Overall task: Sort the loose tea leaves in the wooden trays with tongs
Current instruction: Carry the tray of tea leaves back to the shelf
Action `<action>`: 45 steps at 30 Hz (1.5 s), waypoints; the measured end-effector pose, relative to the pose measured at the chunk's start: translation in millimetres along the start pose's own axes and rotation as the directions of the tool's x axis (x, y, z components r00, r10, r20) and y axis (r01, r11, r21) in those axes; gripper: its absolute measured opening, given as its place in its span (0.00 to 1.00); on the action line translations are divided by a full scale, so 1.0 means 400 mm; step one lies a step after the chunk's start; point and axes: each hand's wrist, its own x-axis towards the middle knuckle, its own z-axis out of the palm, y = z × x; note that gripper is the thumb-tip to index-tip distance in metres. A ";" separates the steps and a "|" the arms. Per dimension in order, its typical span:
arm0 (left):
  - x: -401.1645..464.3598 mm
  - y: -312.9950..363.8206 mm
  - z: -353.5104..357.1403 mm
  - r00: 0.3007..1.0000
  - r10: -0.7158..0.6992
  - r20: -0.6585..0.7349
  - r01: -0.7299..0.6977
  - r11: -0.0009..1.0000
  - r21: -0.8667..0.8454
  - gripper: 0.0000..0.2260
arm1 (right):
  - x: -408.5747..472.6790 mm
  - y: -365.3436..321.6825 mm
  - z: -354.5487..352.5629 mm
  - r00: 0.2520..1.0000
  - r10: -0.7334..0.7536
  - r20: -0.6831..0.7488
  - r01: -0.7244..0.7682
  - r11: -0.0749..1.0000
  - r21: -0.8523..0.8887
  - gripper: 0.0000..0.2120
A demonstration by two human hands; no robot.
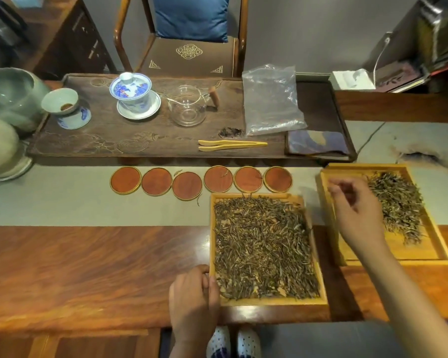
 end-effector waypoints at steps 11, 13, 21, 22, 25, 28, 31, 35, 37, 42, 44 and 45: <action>0.019 -0.006 -0.031 0.992 0.000 0.124 0.005 0.999 -0.035 0.09 | -0.297 0.096 -0.031 0.949 0.070 0.306 0.037 0.943 -0.332 0.11; 0.032 0.001 -0.031 0.994 -0.025 0.104 0.031 0.998 -0.059 0.08 | -0.281 0.092 -0.018 0.956 0.085 0.281 0.021 0.934 -0.356 0.10; 0.052 0.045 -0.015 0.992 -0.050 0.113 0.061 0.994 -0.095 0.09 | -0.236 0.116 0.019 0.950 0.185 0.252 -0.075 0.917 -0.392 0.12; 0.049 0.047 -0.014 0.992 -0.066 0.103 0.077 0.991 -0.108 0.09 | -0.236 0.118 0.017 0.953 0.179 0.246 -0.072 0.919 -0.388 0.12; 0.043 0.043 -0.018 0.993 -0.075 0.091 0.090 0.983 -0.163 0.08 | -0.242 0.122 0.010 0.960 0.178 0.216 -0.107 0.946 -0.307 0.09; 0.038 0.035 -0.028 0.992 -0.072 0.107 0.094 0.972 -0.217 0.09 | -0.249 0.125 0.003 0.951 0.239 0.195 -0.208 0.963 -0.169 0.07; 0.038 0.031 -0.046 0.991 -0.057 0.117 0.089 0.953 -0.289 0.10 | -0.254 0.118 -0.004 0.953 0.240 0.185 -0.221 0.968 -0.117 0.04; 0.046 0.039 -0.092 0.993 -0.030 0.111 0.066 0.937 -0.344 0.10 | -0.247 0.088 -0.028 0.954 0.252 0.163 -0.248 0.968 -0.048 0.08; 0.056 0.051 -0.126 0.996 -0.013 0.092 0.047 0.928 -0.371 0.10 | -0.232 0.056 -0.043 0.959 0.233 0.160 -0.236 0.972 -0.002 0.06; 0.107 0.096 -0.247 1.000 -0.011 0.005 0.012 0.924 -0.383 0.11 | -0.160 -0.060 -0.069 0.977 0.148 0.153 -0.155 0.987 0.032 0.08; 0.132 0.108 -0.309 0.999 -0.031 -0.025 0.019 0.922 -0.387 0.11 | -0.123 -0.122 -0.069 0.980 0.107 0.168 -0.116 0.992 0.044 0.08; 0.145 0.113 -0.344 0.998 -0.044 -0.041 0.024 0.922 -0.386 0.11 | -0.105 -0.157 -0.066 0.982 0.082 0.172 -0.092 0.995 0.046 0.07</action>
